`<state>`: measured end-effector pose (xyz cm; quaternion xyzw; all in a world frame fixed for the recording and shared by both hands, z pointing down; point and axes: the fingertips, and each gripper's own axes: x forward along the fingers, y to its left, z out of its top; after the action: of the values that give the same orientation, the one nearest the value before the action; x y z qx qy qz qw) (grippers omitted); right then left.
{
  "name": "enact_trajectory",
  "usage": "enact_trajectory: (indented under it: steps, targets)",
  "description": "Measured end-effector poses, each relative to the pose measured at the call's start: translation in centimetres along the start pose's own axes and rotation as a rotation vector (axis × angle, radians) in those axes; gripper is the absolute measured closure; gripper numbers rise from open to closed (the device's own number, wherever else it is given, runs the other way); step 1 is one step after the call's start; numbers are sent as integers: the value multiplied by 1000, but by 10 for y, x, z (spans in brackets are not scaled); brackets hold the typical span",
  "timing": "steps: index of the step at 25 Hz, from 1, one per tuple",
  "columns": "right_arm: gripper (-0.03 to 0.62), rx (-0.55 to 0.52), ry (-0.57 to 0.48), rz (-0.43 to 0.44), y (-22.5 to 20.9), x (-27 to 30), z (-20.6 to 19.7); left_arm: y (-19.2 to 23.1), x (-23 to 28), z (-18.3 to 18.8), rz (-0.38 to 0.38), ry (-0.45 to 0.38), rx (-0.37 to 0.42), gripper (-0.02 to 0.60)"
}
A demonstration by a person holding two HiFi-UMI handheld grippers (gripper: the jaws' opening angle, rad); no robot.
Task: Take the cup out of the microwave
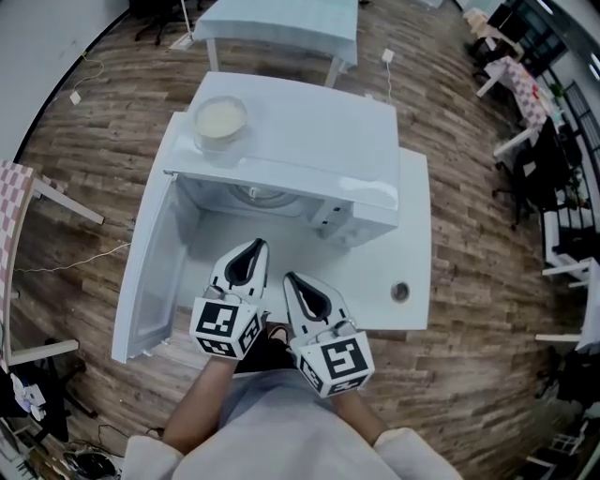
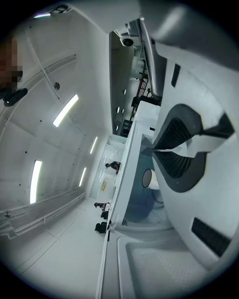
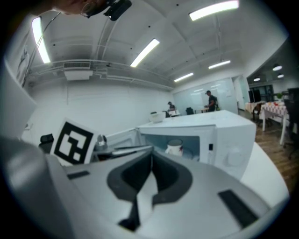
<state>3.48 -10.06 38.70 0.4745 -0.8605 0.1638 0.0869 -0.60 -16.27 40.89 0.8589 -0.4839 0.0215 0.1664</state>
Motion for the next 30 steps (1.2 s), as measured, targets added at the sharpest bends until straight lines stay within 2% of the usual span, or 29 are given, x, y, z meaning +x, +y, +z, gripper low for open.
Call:
enact_trajectory:
  steps: [4,10,14,18,26,30]
  targets:
    - [571,-1,5,-3,-8,18,5,11,13,4,9,-18,-1,565]
    - [571,-2,9,3,-16,43,11,25,30,-1,18,-4,-4,565]
    - [571,1,25,8,-17,56,9,34,35,-3,23,-2,-7,565]
    - [571,12,36,11,-17,67,5,44,43,-8,21,9,-44,565]
    - [571,10,63,12,-16,80,-1,61,58,-19,42,27,-41,563]
    - [571,11,63,10,-18,83,-2,69,64,-23,57,30,-39,538]
